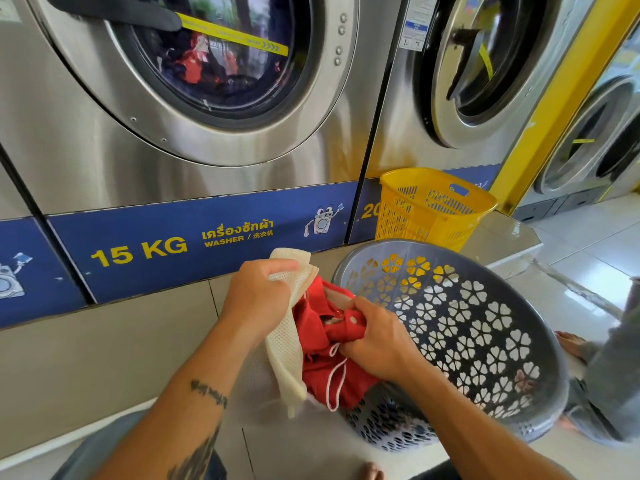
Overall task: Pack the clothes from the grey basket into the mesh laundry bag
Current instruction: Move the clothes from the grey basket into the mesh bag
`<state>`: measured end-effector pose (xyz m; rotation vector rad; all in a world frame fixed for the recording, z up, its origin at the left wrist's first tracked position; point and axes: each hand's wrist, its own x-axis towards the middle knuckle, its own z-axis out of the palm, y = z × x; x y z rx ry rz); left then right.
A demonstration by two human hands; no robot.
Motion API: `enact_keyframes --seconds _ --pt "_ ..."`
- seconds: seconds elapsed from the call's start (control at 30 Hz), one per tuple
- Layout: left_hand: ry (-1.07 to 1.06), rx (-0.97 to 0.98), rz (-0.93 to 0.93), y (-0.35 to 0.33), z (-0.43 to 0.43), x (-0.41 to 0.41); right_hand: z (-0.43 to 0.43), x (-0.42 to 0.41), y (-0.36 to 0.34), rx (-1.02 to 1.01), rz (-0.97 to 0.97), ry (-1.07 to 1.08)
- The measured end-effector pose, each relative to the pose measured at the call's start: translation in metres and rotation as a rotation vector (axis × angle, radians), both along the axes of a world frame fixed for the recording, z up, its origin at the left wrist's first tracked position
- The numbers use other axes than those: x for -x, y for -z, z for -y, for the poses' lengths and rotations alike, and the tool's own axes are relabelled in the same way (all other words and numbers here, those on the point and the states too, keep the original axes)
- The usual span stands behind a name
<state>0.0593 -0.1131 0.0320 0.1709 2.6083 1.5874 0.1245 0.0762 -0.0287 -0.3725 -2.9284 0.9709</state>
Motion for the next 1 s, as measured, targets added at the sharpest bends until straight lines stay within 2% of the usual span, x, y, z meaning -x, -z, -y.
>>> enact_keyframes --seconds 0.13,0.27,0.37,0.43,0.5,0.57,0.63,0.73,0.83,0.9,1.0 --pt "0.011 -0.001 -0.018 0.000 0.000 -0.001 0.020 -0.005 -0.014 -0.141 -0.288 -0.140" --pt "0.059 -0.082 -0.023 -0.004 0.002 -0.001 0.033 -0.004 -0.013 -0.025 -0.480 -0.395" --pt "0.098 -0.145 0.001 -0.004 0.003 -0.002 0.039 -0.001 0.006 -0.079 -0.329 -0.554" --pt "0.099 -0.174 0.008 -0.004 0.005 -0.002 0.043 0.004 0.025 -0.297 -0.175 -0.619" --pt "0.106 -0.190 0.003 -0.004 0.006 -0.002 0.049 0.008 0.041 -0.533 -0.104 -0.676" --pt "0.120 -0.184 -0.006 -0.004 0.007 -0.003 0.054 0.011 0.046 -0.627 -0.066 -0.676" --pt "0.107 -0.178 -0.030 -0.004 0.011 -0.002 0.055 0.011 0.038 -0.579 -0.075 -0.661" --pt "0.034 -0.190 -0.059 -0.002 0.023 0.005 0.049 0.008 0.012 -0.402 -0.159 -0.576" --pt "-0.008 -0.198 -0.058 0.000 0.031 0.009 0.035 0.003 -0.005 -0.423 -0.250 -0.398" --pt "0.010 -0.189 -0.047 0.000 0.031 0.007 0.025 0.001 -0.005 -0.465 -0.149 -0.299" --pt "0.054 -0.170 -0.039 0.001 0.026 0.002 0.021 0.003 0.010 -0.490 0.021 -0.307"
